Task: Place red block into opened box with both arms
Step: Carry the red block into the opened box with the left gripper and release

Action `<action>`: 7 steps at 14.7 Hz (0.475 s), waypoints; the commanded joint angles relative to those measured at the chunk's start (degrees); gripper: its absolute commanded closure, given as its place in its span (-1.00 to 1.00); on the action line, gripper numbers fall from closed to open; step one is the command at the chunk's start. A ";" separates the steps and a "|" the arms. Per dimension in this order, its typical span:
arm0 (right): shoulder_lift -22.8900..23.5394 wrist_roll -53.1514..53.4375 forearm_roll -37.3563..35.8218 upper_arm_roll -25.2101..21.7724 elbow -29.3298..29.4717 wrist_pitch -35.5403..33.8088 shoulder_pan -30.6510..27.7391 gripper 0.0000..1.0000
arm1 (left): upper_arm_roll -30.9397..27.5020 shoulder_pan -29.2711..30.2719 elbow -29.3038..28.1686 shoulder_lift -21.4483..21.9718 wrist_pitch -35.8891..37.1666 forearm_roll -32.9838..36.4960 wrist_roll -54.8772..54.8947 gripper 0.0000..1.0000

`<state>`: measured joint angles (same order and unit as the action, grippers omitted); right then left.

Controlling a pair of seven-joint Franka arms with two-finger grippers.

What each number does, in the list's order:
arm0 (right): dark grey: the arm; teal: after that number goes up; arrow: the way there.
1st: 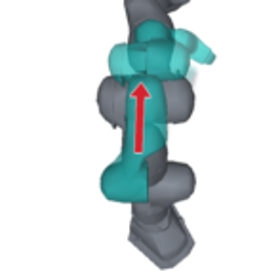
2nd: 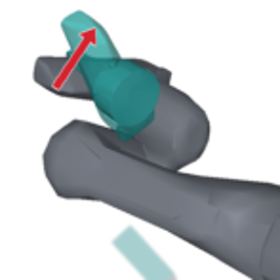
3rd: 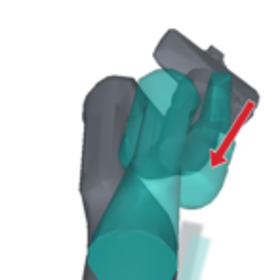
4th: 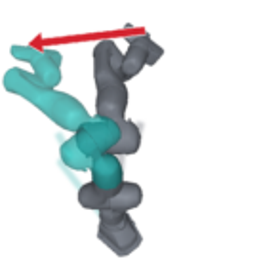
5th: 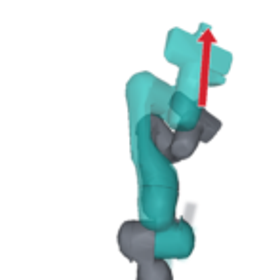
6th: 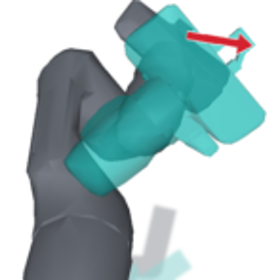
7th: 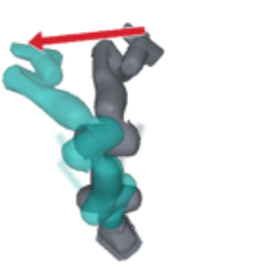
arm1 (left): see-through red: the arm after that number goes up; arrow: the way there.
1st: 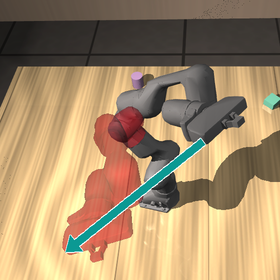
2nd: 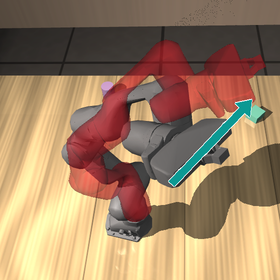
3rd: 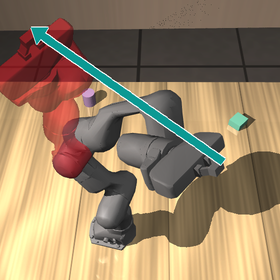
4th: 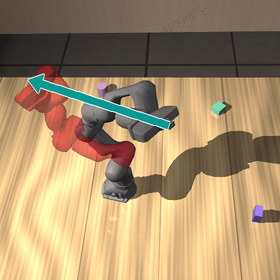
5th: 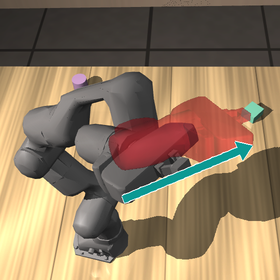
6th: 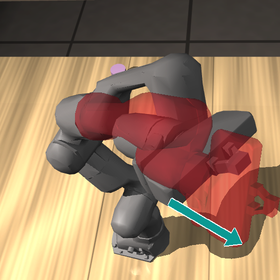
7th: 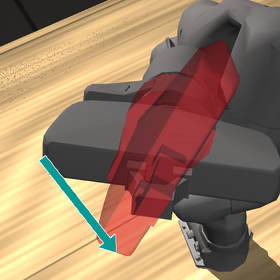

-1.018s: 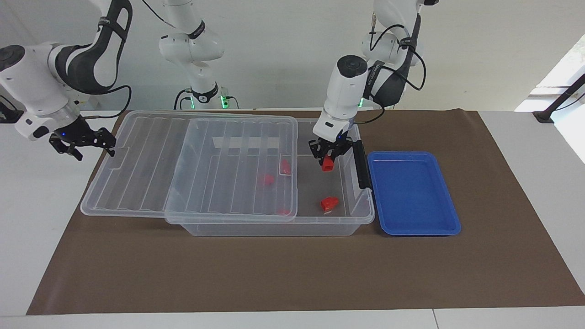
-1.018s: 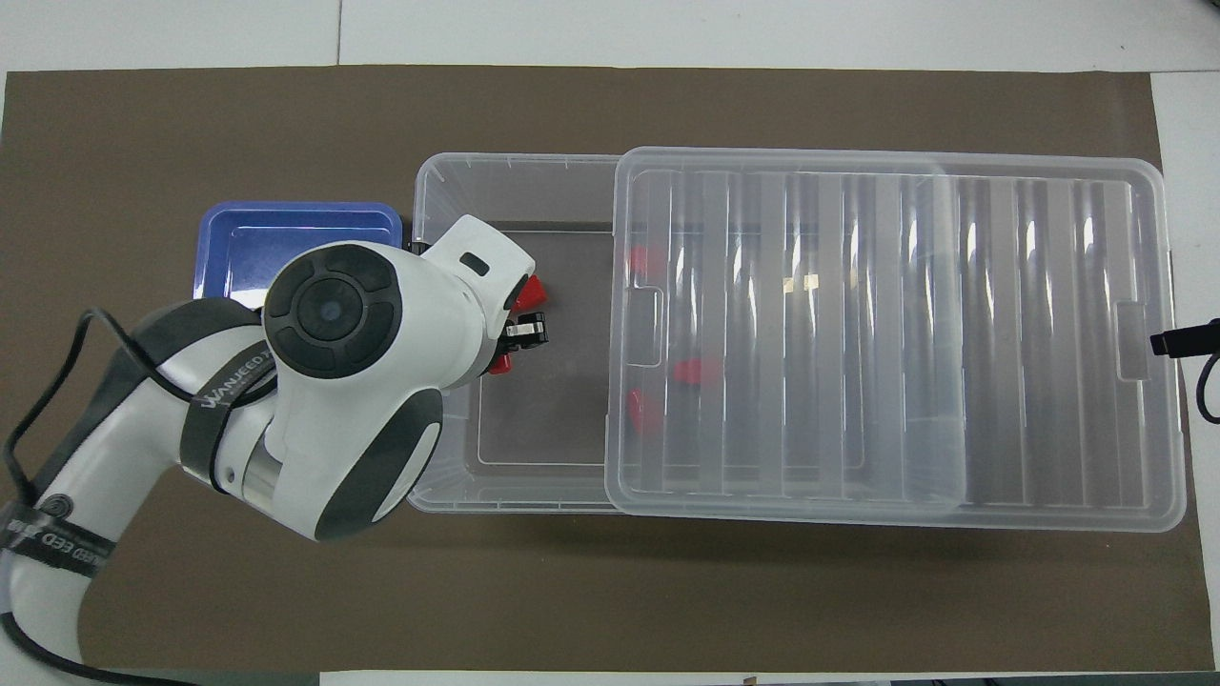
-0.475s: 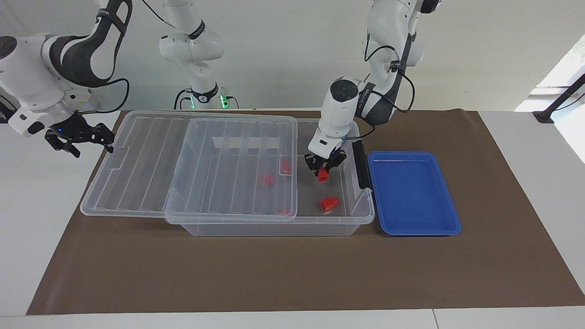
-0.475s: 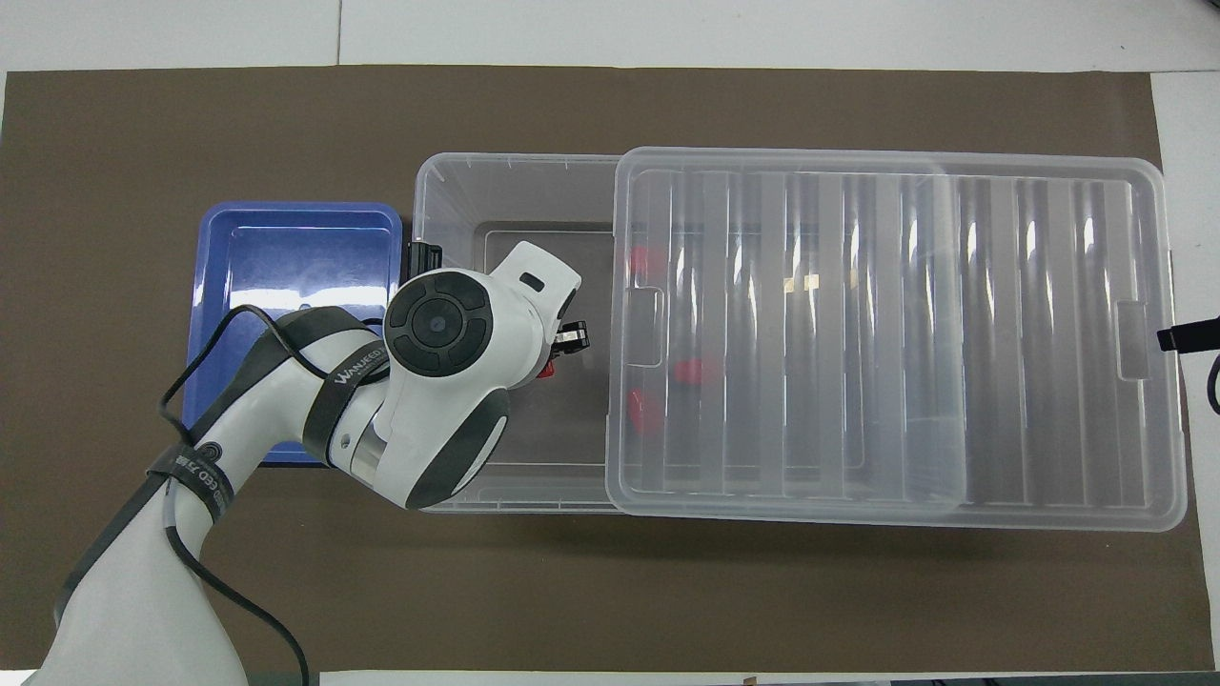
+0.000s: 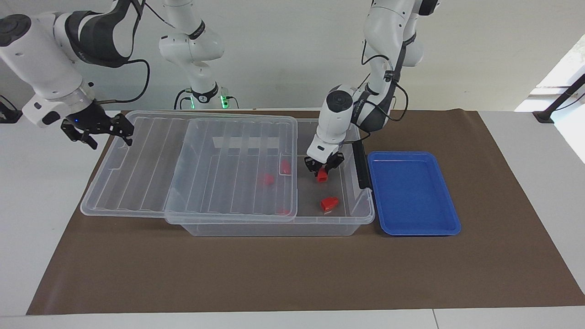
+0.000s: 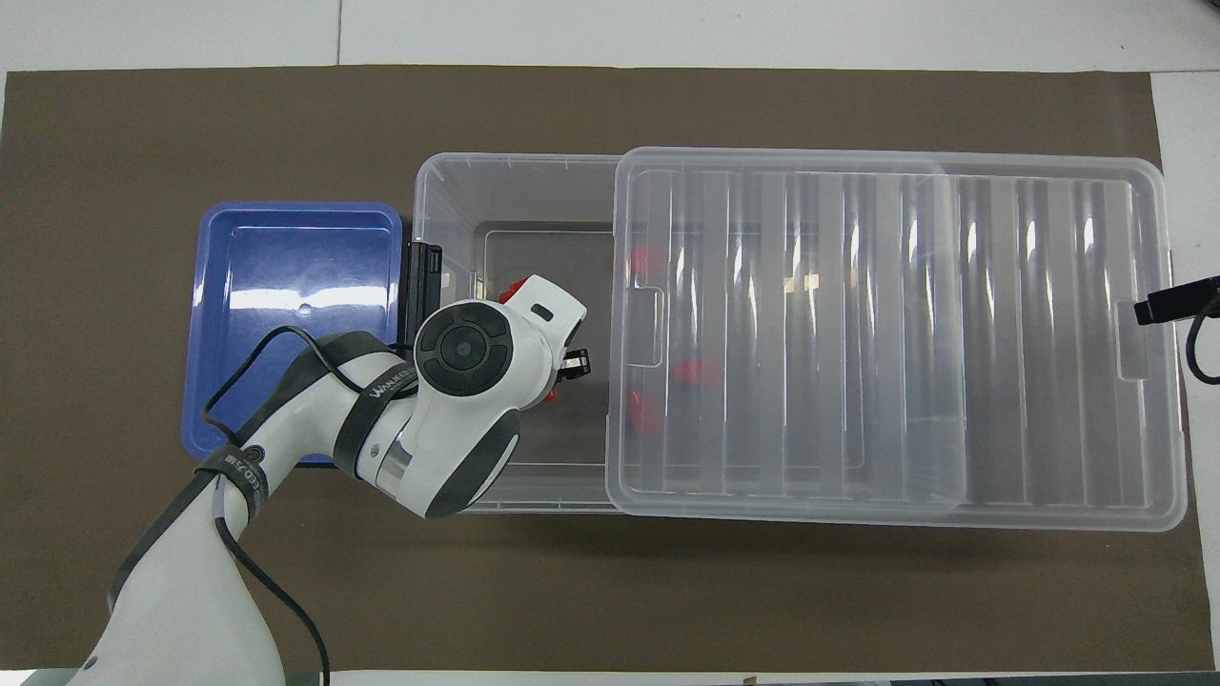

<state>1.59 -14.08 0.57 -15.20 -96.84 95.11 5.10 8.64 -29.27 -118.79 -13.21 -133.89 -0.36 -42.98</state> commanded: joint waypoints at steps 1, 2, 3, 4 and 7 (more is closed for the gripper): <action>1.05 5.37 -0.48 2.53 3.15 -4.05 -0.35 -1.00 | -0.82 -0.44 -0.83 1.52 -0.59 -0.35 -0.44 -1.00; 1.05 5.38 -0.48 2.72 3.41 -3.97 -0.35 -1.00 | -0.91 -0.18 -0.75 2.66 -0.15 -0.35 -0.35 -1.00; 1.05 5.64 -0.48 2.72 3.41 -4.05 -0.44 -1.00 | -1.08 -0.09 -0.48 3.71 1.07 -0.35 -0.35 -1.00; 1.05 5.82 -0.48 2.72 3.41 -4.32 -0.44 -1.00 | -1.17 -0.08 0.13 4.85 2.82 -0.35 -0.35 -1.00; 0.96 6.61 -0.48 3.07 4.20 -5.98 -0.35 -1.00 | -1.44 1.93 3.55 7.67 6.87 -0.35 -0.53 -1.00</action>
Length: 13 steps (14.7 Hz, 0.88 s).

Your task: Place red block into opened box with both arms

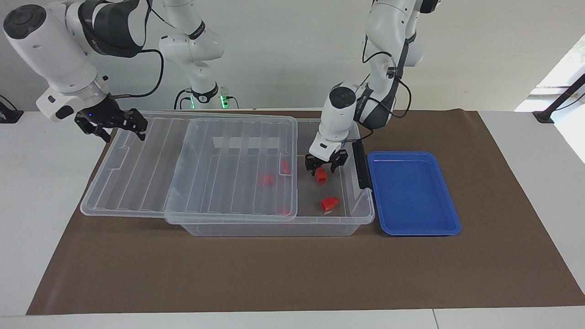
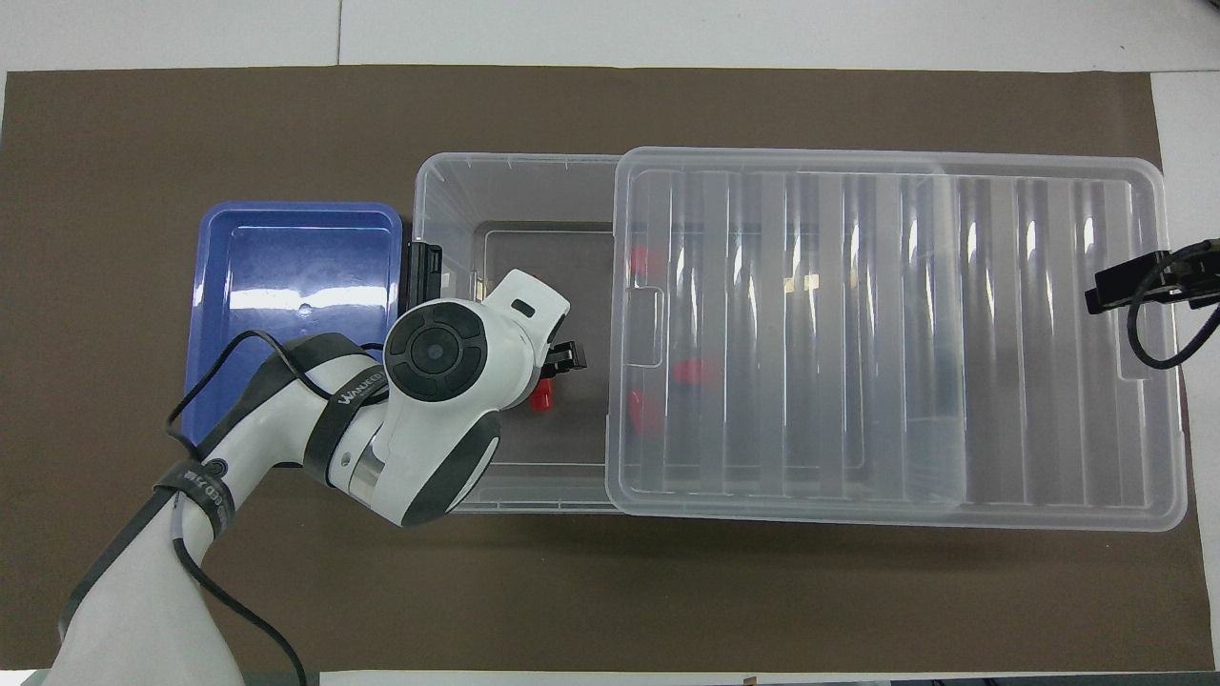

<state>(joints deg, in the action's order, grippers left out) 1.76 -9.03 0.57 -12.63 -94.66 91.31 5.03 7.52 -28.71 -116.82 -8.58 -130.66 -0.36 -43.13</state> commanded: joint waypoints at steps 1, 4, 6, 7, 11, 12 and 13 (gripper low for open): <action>0.87 2.43 -0.48 1.63 2.55 -2.19 -0.46 -1.00 | -0.32 1.55 2.64 3.83 5.83 -0.35 -0.37 -1.00; 1.22 2.70 -0.48 2.08 3.25 -1.84 -0.64 -1.00 | -0.40 1.72 4.14 7.25 11.55 -0.35 0.15 -1.00; 1.23 2.70 -0.48 2.08 3.25 -1.67 -0.73 -1.00 | -0.40 3.29 4.06 10.41 13.93 -0.35 0.42 -1.00; 1.23 2.70 -0.48 2.08 3.25 -1.75 -0.73 -1.00 | -0.40 3.65 4.14 11.82 15.33 -0.35 0.85 -1.00; 1.23 2.70 -0.48 2.08 3.25 -1.67 -0.73 -1.00 | -0.40 7.51 4.06 15.17 20.88 -0.35 8.31 -1.00; 1.14 2.70 -0.48 2.08 3.25 -1.75 -0.73 -1.00 | -0.40 9.35 4.14 15.18 20.88 -0.26 10.68 -1.00; 1.22 2.70 -0.48 2.08 3.25 -1.75 -0.73 -1.00 | -0.40 10.94 4.14 15.09 20.62 -0.26 13.14 -1.00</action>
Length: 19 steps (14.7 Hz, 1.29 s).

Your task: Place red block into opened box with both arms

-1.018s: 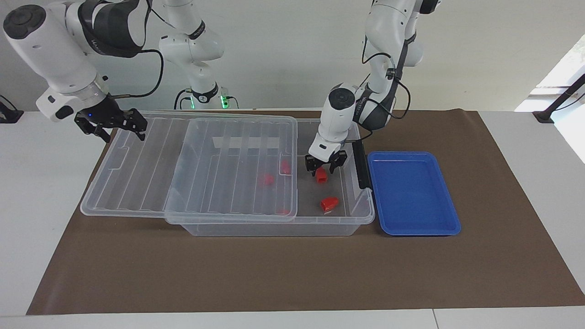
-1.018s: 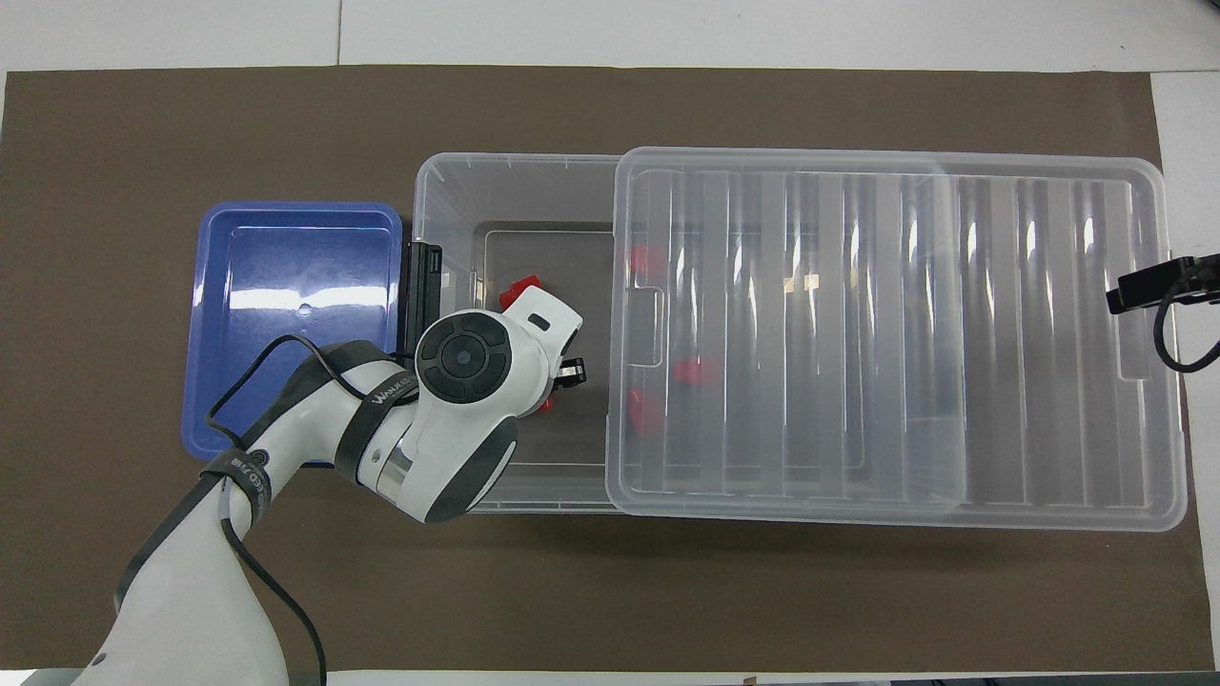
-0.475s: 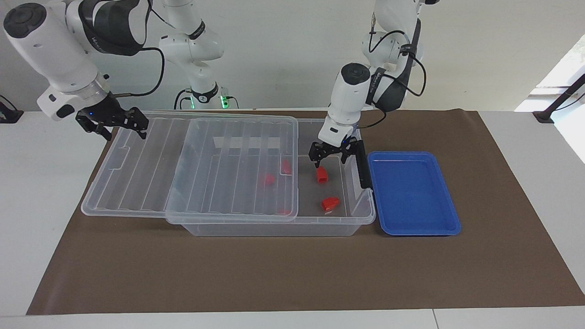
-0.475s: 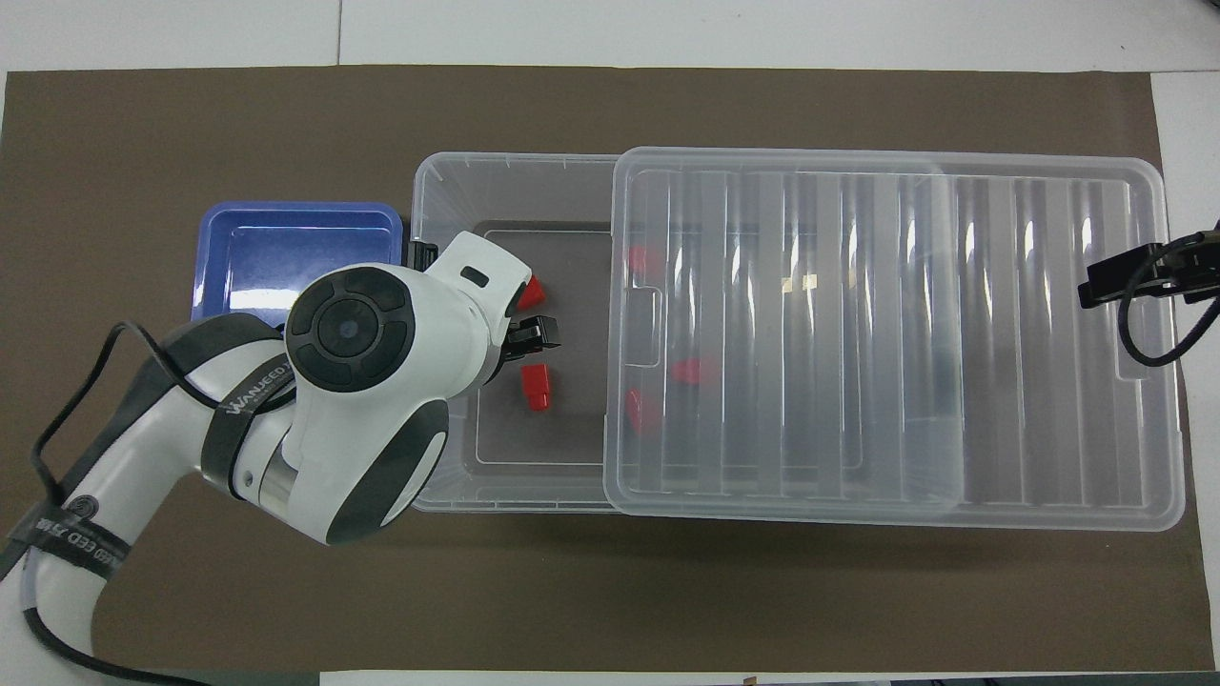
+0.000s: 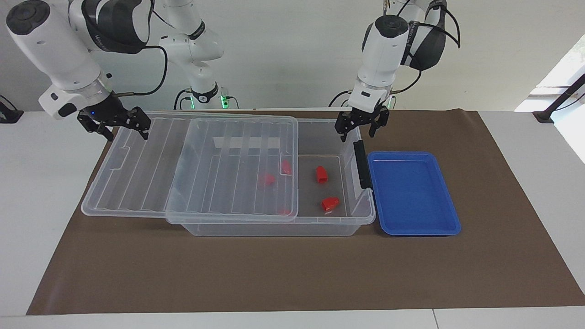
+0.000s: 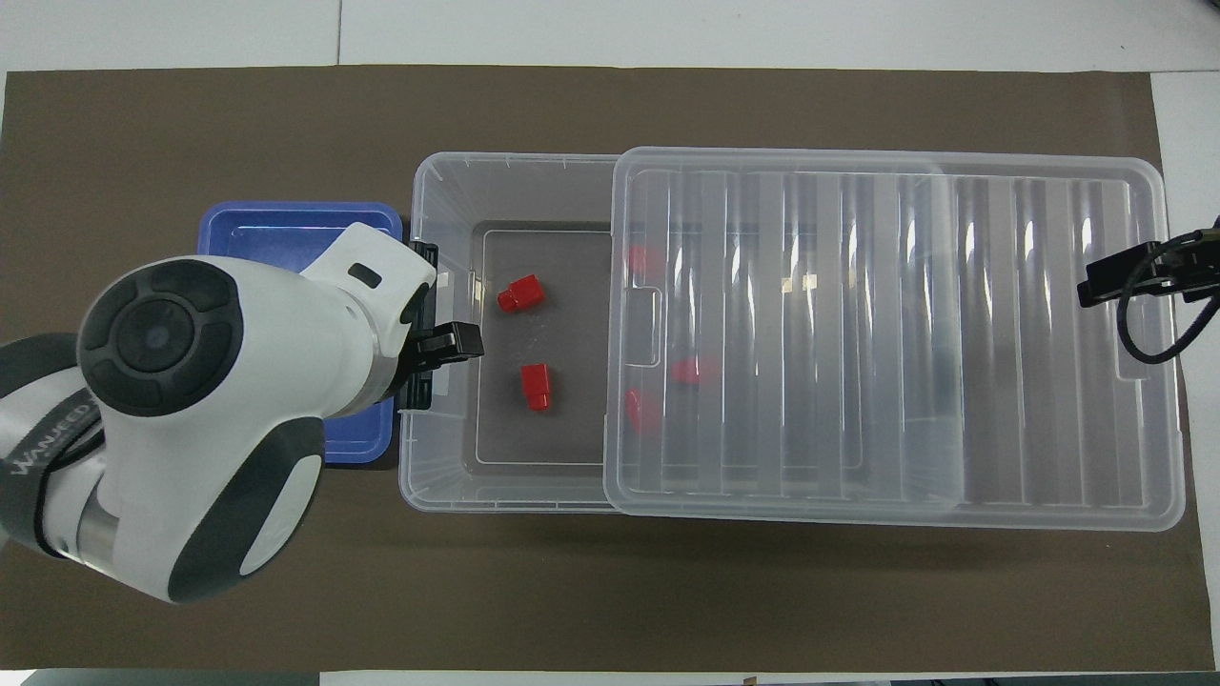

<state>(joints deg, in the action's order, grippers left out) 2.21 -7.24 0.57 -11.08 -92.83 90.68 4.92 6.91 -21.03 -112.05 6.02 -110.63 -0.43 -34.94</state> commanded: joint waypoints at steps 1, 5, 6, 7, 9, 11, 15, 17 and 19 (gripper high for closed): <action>0.70 0.91 -0.48 0.53 1.43 -1.12 -0.62 -1.00 | 0.21 5.54 -0.62 0.39 0.25 -0.19 8.02 -1.00; 0.69 0.91 -0.48 0.62 1.43 -1.38 -0.79 -1.00 | 0.21 15.03 2.70 -1.44 0.24 -0.19 21.21 -1.00; 0.69 1.00 -0.40 0.62 1.43 -1.30 -0.97 -1.00 | 0.30 16.54 4.19 -2.15 0.76 -0.19 22.71 -1.00; 0.69 1.00 -0.48 1.05 1.43 -1.30 -1.14 -1.00 | 0.30 17.77 5.25 -2.76 0.94 -0.19 23.34 -1.00; 0.69 1.00 -0.40 1.15 1.43 -1.30 -1.14 -1.00 | 0.30 19.36 6.75 -3.47 1.21 -0.19 24.22 -1.00; 0.69 1.00 -0.40 1.15 1.43 -1.38 -1.06 -1.00 | 0.21 20.85 10.16 -5.05 3.83 -0.10 25.71 -1.00; 0.69 1.00 -0.39 1.06 1.43 -1.30 -1.06 -1.00 | 0.21 23.31 17.74 -7.87 10.08 -0.01 28.78 -1.00; 0.69 1.00 -0.39 1.15 1.43 -1.21 -1.06 -1.00 | 0.21 23.32 16.87 -6.91 10.70 -0.19 29.93 -1.00; 0.69 1.00 -0.39 1.15 1.43 -1.21 -1.06 -1.00 | 0.21 23.23 15.73 -6.12 12.02 -0.27 29.93 -1.00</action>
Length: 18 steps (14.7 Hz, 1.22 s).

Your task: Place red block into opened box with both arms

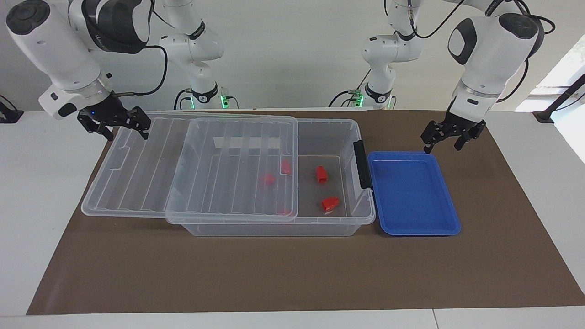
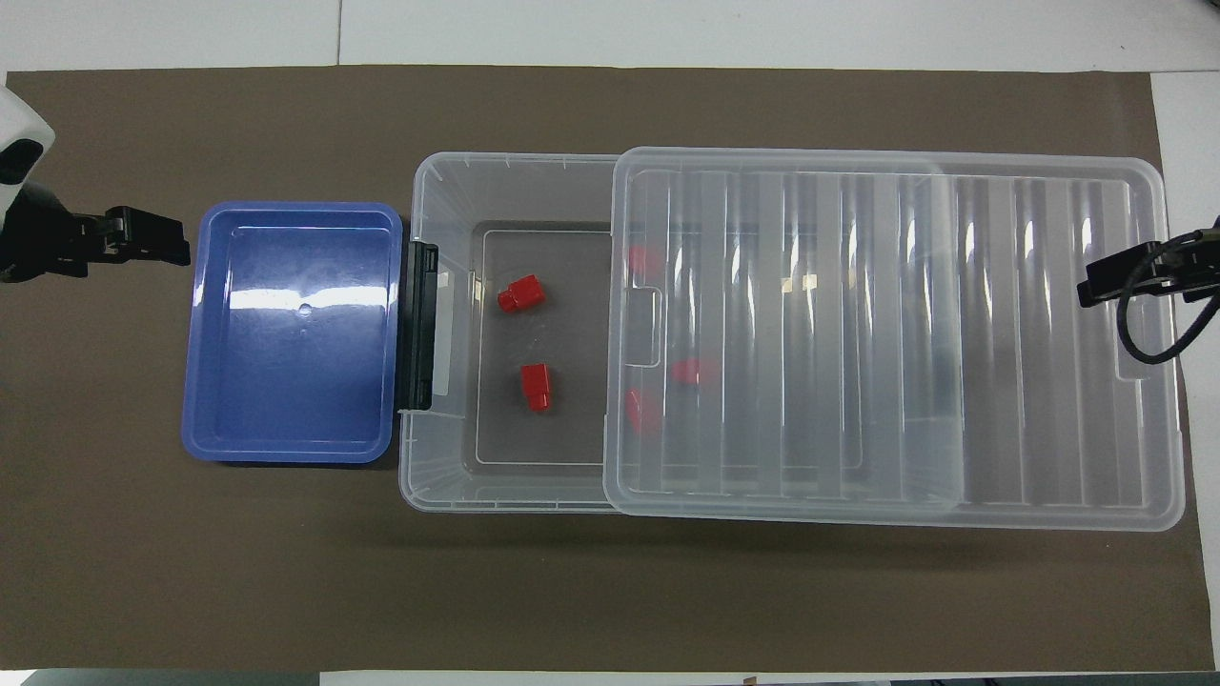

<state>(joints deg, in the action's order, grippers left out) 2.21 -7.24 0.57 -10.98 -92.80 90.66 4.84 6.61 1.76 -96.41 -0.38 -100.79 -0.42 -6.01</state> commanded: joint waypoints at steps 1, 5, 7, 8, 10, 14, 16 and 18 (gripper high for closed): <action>0.69 1.00 -0.39 1.04 1.39 -1.19 -0.97 -1.00 | 0.51 0.18 -0.61 0.64 2.27 -0.28 0.91 -1.00; 0.52 0.65 -2.05 1.04 0.78 0.12 -0.71 -1.00 | 0.51 -0.09 -0.80 0.82 2.89 -0.28 0.47 -1.00; 0.43 -1.54 -3.47 0.87 -0.27 3.63 -1.06 -1.00 | 0.51 0.26 -0.80 0.82 2.62 -0.28 0.47 -1.00; 0.34 -2.86 -3.56 0.35 -1.58 5.04 -1.15 -0.78 | 0.51 0.44 -0.80 0.82 2.45 -0.28 0.47 -1.00; 0.25 -8.99 -3.65 -2.54 -4.48 7.85 -2.02 0.73 | 0.51 0.53 -0.80 0.82 2.36 -0.28 0.38 -1.00; -0.10 -13.68 -3.47 -6.77 -10.02 12.95 -2.38 1.00 | 0.51 0.44 -0.80 0.73 2.36 -0.28 0.38 -1.00; -0.19 -14.12 -3.47 -8.70 -11.70 14.63 -2.29 1.00 | 0.51 0.44 -0.80 0.73 2.45 -0.28 0.38 -1.00; -0.27 -15.08 -3.47 -9.67 -13.37 16.38 -2.29 1.00 | 0.51 0.44 -0.80 0.73 2.36 -0.28 0.38 -1.00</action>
<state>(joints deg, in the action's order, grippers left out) 3.26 -20.68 -2.54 -19.83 -103.38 104.66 2.42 7.04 1.83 -96.50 -0.38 -98.76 -0.42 -5.93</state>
